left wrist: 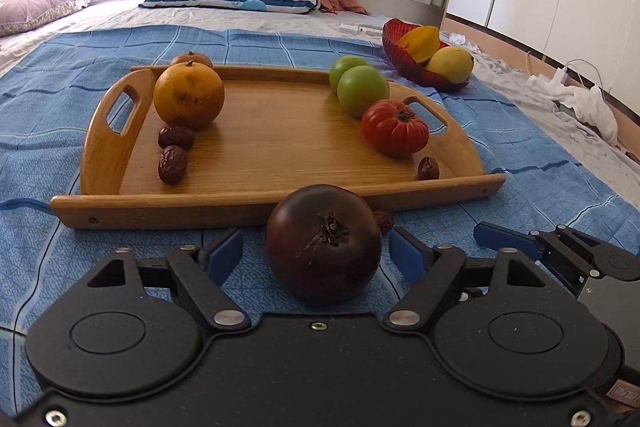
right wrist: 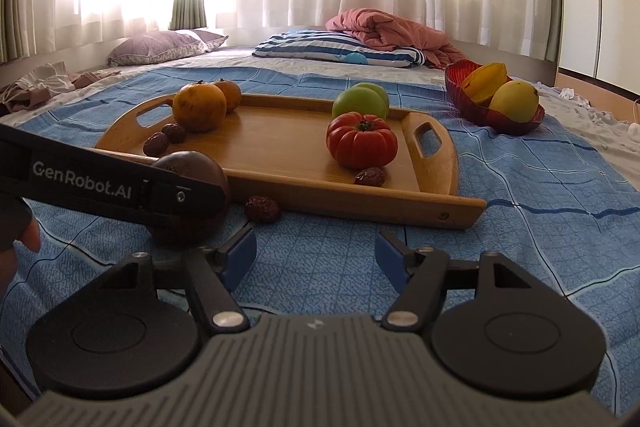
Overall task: Organize fruits
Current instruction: 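Withdraw both open tools from the tray toward the dark brown fruit, then grasp the large dark brown fruit with the left tool while the right tool grasps the last date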
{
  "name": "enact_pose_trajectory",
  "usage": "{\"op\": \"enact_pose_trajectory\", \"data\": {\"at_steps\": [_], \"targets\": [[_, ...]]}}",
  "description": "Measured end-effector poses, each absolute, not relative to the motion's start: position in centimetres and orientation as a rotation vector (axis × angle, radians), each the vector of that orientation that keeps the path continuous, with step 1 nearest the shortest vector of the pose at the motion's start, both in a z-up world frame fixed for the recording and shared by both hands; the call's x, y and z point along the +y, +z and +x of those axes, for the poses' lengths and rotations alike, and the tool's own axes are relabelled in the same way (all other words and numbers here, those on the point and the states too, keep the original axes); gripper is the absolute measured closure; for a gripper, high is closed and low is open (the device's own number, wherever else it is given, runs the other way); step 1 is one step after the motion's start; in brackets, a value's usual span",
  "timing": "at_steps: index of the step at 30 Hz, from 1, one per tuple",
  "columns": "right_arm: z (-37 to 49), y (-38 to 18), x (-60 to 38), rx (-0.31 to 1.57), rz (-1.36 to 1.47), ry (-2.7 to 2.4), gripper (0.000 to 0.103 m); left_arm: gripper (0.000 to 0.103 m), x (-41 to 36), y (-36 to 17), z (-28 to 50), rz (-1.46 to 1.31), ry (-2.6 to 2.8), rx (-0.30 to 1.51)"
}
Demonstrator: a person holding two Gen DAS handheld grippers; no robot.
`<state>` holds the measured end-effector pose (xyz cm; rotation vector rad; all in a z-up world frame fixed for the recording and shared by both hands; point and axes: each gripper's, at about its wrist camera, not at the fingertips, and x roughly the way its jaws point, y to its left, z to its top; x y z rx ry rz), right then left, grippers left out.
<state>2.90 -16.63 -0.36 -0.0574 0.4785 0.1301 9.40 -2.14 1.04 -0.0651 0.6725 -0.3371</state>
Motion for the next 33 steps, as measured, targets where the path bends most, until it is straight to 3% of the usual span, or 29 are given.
{"op": "enact_pose_trajectory", "data": {"at_steps": [2,12,18,23,27,33], "targets": [[2.9,-0.5,-16.4,0.485,-0.07,0.138,0.024,0.041,-2.2,0.9,9.7,-0.087,-0.351,0.693],[3.3,-0.4,-16.0,0.512,-0.067,0.143,0.025,0.043,-2.2,1.3,9.4,-0.077,-0.319,0.681],[4.3,0.0,-16.0,0.545,-0.028,0.155,0.032,0.043,-1.1,2.9,8.7,-0.086,-0.285,0.619],[5.7,0.4,-15.4,0.583,0.006,0.17,0.046,0.043,-0.1,4.4,8.8,-0.086,-0.273,0.582],[6.8,0.7,-15.0,0.597,0.043,0.207,0.05,0.043,0.5,4.7,9.1,-0.092,-0.255,0.579],[8.2,0.4,-14.3,0.625,0.062,0.18,0.07,0.043,0.8,4.4,9.4,-0.086,-0.246,0.583]]}}
